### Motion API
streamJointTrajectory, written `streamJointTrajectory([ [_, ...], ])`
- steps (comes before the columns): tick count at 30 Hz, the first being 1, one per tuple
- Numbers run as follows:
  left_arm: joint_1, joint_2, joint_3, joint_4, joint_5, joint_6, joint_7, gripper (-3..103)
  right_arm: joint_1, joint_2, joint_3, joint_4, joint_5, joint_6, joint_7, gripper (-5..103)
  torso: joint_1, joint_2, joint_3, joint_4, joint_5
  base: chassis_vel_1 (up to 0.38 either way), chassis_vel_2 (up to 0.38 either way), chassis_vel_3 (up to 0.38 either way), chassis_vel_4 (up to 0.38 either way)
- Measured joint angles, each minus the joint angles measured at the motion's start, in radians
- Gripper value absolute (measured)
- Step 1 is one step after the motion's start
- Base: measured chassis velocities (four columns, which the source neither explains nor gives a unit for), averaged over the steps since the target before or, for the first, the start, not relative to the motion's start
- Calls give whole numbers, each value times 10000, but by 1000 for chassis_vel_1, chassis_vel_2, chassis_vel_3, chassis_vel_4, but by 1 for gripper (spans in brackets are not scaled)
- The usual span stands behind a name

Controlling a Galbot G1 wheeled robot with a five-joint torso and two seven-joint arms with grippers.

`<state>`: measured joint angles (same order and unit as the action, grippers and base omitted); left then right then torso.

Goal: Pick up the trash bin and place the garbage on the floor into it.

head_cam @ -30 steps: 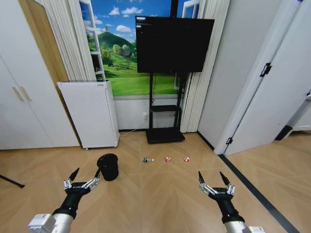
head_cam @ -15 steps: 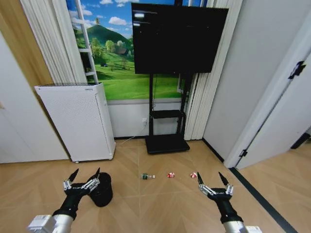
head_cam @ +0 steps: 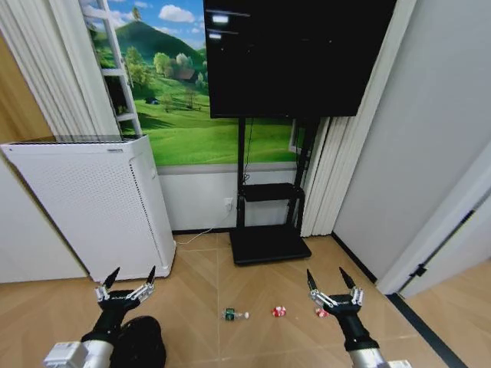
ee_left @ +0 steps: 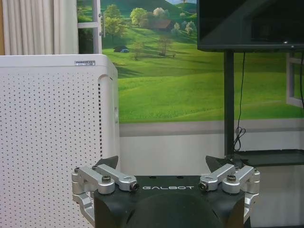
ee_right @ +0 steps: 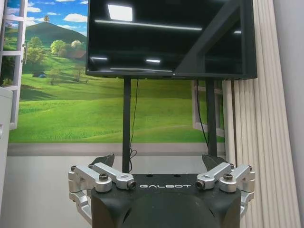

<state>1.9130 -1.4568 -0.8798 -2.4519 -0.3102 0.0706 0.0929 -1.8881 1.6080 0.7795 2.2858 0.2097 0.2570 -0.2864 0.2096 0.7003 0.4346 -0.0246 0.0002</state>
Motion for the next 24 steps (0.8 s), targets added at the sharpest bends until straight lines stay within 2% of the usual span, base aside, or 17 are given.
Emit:
streamJointTrajectory([
  [4,4,-12,-69,-1,-75,-22,12,100,-3,-1,-29,0,3,0,6,100,-7,1,-3,1,-2,-59,73,16,-24],
  [10,22,-11,-143,-96,-151,140,39,100,-33,0,-77,-3,64,1,190,100,-31,-26,-28,0,0,55,-87,-49,56],
  [13,34,-17,-151,-103,-173,141,35,100,-54,-1,-153,-28,85,5,446,100,-92,-179,-105,1,-1,34,-12,-39,33],
  [24,29,-13,-114,-108,-257,142,90,100,-99,0,-151,-28,104,18,546,100,-300,-663,-369,1,-1,0,0,0,0],
])
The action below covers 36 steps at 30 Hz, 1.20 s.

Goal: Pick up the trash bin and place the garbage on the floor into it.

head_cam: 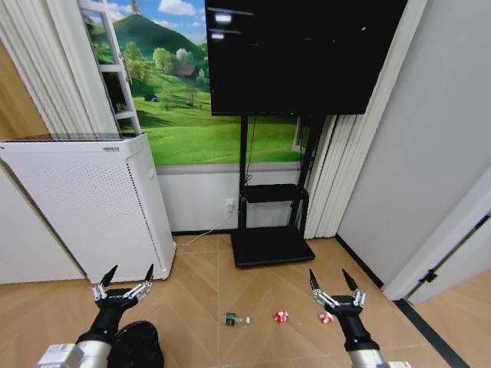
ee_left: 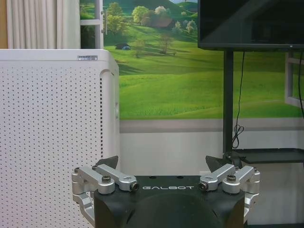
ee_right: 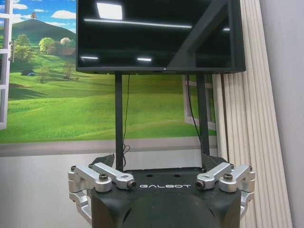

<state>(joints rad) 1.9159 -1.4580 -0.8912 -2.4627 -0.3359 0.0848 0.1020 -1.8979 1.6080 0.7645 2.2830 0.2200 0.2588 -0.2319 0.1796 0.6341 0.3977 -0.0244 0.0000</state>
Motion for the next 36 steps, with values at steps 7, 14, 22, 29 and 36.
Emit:
streamJointTrajectory([
  [7,-31,35,23,21,-83,64,-4,100,-3,0,-33,-44,-10,3,133,100,-127,-329,-201,1,0,0,0,0,0],
  [14,-44,31,33,46,-99,85,-4,100,-3,0,-28,-69,-28,-1,285,100,-245,-626,-381,1,0,0,0,0,0],
  [22,-45,-17,58,141,-136,96,-23,100,-6,0,-57,-102,22,11,283,100,-369,-943,-576,1,0,0,0,0,0],
  [29,-48,60,317,414,-90,158,-42,100,-101,0,-141,-261,-23,53,327,100,-502,-1275,-774,1,0,0,0,0,0],
  [36,-52,110,353,413,-65,249,-19,100,-48,0,-229,-279,-42,60,329,100,-595,-1514,-922,1,0,0,0,0,0],
])
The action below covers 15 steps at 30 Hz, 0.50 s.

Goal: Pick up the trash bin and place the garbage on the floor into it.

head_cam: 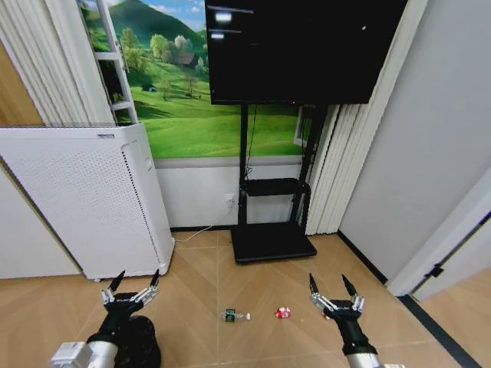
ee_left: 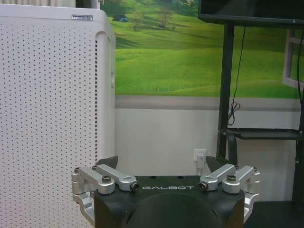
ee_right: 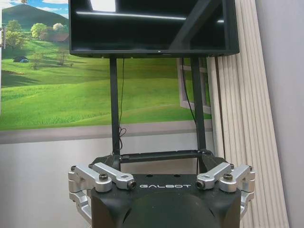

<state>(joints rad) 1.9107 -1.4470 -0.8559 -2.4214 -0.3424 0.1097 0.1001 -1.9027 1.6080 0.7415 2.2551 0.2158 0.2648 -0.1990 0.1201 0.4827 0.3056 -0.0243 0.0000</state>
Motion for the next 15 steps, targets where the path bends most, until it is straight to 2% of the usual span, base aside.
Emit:
streamJointTrajectory([
  [15,22,-264,-77,-23,-64,8,-23,100,110,0,-23,-79,-42,0,13,100,-268,-694,-424,0,0,0,0,0,0],
])
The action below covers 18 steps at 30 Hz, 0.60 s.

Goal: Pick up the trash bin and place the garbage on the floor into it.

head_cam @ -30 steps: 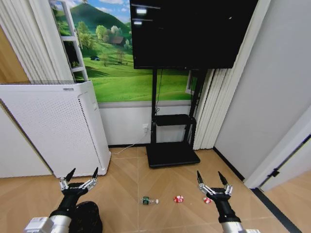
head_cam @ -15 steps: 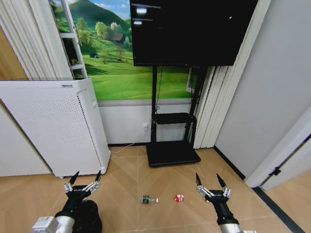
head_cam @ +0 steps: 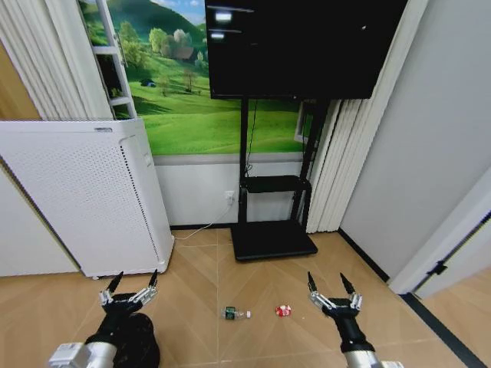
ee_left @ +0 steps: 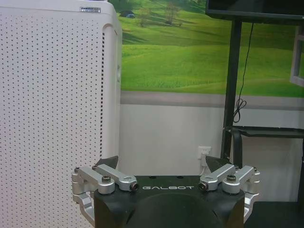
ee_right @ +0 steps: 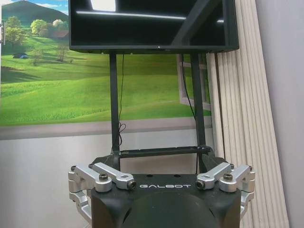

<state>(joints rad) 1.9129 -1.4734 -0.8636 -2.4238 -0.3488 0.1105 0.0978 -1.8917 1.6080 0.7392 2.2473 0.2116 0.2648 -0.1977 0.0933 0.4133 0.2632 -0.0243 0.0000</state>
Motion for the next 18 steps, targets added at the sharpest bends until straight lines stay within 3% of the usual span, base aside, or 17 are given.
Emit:
streamJointTrajectory([
  [18,-27,-24,63,38,68,-18,-1,100,-41,0,-216,-87,-241,26,-7,100,-255,-701,-448,0,0,0,0,0,0],
])
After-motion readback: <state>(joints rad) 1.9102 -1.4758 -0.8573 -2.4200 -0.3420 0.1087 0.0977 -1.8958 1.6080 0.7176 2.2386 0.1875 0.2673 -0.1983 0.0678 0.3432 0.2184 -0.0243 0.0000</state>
